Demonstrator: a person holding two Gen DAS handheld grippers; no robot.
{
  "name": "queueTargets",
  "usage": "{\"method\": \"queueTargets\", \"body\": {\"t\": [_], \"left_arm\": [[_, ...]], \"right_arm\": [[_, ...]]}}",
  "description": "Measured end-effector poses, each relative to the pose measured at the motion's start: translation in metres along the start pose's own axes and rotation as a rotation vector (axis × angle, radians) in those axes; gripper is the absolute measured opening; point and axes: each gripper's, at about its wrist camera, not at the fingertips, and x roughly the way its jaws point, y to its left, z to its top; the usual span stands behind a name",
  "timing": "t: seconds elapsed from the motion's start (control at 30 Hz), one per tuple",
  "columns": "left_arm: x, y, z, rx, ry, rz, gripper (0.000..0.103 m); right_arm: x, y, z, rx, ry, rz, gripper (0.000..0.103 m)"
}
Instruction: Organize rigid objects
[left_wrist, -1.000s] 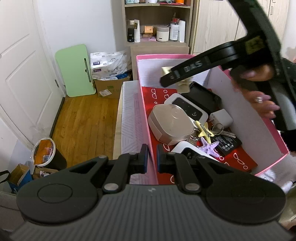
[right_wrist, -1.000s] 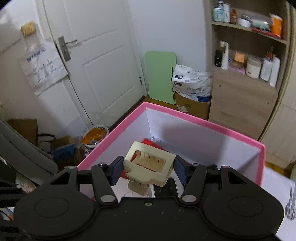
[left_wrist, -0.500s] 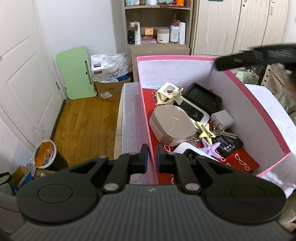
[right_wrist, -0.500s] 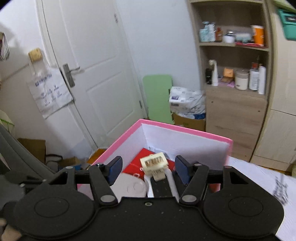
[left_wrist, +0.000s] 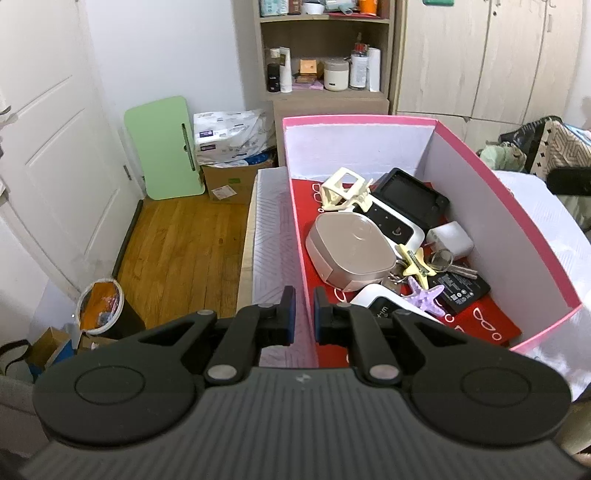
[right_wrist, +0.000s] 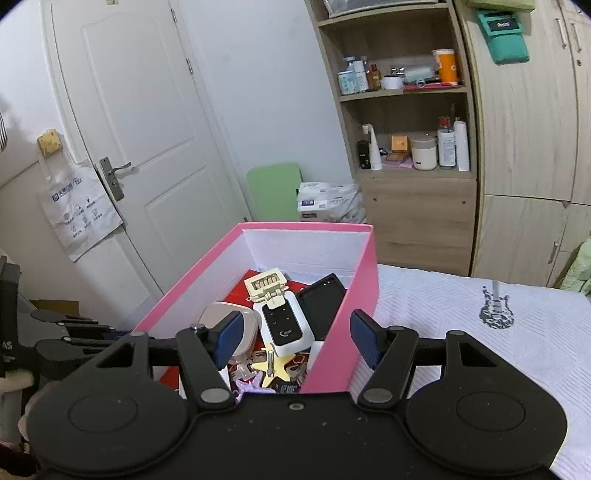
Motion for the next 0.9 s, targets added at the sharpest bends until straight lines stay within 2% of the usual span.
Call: {"method": "queueTargets", "body": {"t": [0.17, 0.23, 0.3, 0.43, 0.5, 0.63, 0.7, 0.9], "left_arm": [[-0.024, -0.001, -0.003, -0.027, -0.014, 0.019, 0.012], [-0.036, -0.005, -0.003, -0.023, -0.028, 0.046, 0.020], [-0.050, -0.010, -0.004, -0.018, -0.055, 0.065, 0.040], [-0.072, -0.022, -0.007, -0.028, -0.094, 0.058, 0.047], [-0.080, -0.028, -0.008, -0.049, -0.097, 0.029, 0.059], [-0.085, -0.042, -0.011, -0.073, -0.077, 0.009, 0.073], [-0.087, -0.052, -0.013, -0.083, -0.064, -0.003, 0.084], [-0.095, -0.081, -0.022, -0.086, -0.064, 0.012, 0.096]], "right_arm": [[-0.017, -0.001, -0.008, 0.008, -0.027, -0.014, 0.070], [-0.025, 0.001, -0.011, 0.001, -0.039, -0.023, 0.071], [-0.033, 0.004, -0.013, -0.008, -0.050, -0.027, 0.071], [-0.049, 0.010, -0.018, -0.025, -0.078, -0.028, 0.072], [-0.057, 0.012, -0.021, -0.030, -0.091, -0.030, 0.074], [-0.073, 0.012, -0.028, -0.018, -0.102, -0.044, 0.077], [-0.079, 0.010, -0.031, -0.008, -0.107, -0.059, 0.080], [-0.101, 0.007, -0.046, -0.018, -0.126, -0.125, 0.094]]}}
